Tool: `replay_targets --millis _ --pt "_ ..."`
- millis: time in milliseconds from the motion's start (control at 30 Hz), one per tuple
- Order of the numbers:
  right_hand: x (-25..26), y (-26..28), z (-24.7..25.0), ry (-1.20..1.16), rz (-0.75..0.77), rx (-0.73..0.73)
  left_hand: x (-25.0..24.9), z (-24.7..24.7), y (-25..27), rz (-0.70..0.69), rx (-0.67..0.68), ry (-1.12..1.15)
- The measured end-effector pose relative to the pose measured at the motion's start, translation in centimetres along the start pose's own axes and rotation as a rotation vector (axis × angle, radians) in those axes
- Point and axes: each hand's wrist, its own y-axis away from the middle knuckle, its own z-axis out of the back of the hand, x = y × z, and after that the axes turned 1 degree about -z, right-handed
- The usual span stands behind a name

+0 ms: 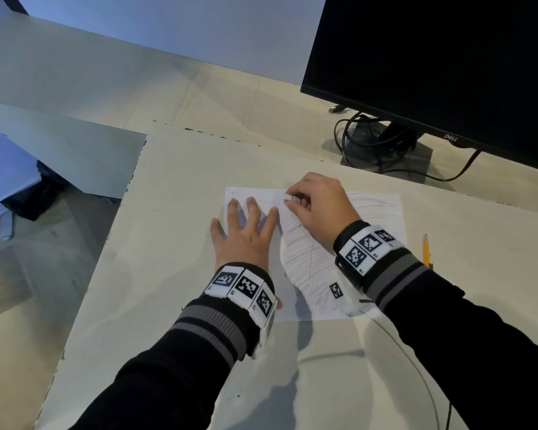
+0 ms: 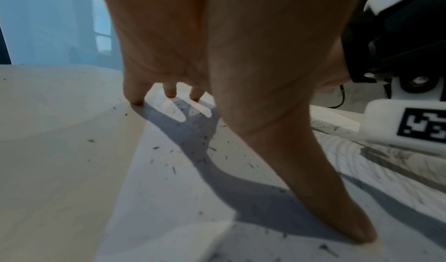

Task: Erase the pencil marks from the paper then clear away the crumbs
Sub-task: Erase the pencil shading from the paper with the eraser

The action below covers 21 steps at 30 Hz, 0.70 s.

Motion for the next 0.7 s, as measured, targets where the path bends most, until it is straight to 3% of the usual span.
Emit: replay_targets --millis 100,267,400,567,700 --pt "-0.7 -0.8 0.2 -0.067 -0.142 -0.085 0.1 0.0 0.0 -0.002 -0.004 0.006" --pt "0.4 0.2 0.3 -0.040 -0.008 0.055 0.0 -0.1 -0.1 -0.005 0.004 0.015" --pt "-1.1 -0.5 1.0 -0.021 -0.146 -0.060 0.0 -0.2 -0.1 -0.007 0.018 0.007" --pt "-0.5 0.8 1.0 -0.032 0.004 0.051 -0.1 -0.1 0.0 -0.002 0.010 -0.021" --pt "-1.6 0.0 1.7 0.016 -0.080 -0.012 -0.1 0.1 0.1 0.004 0.007 -0.041"
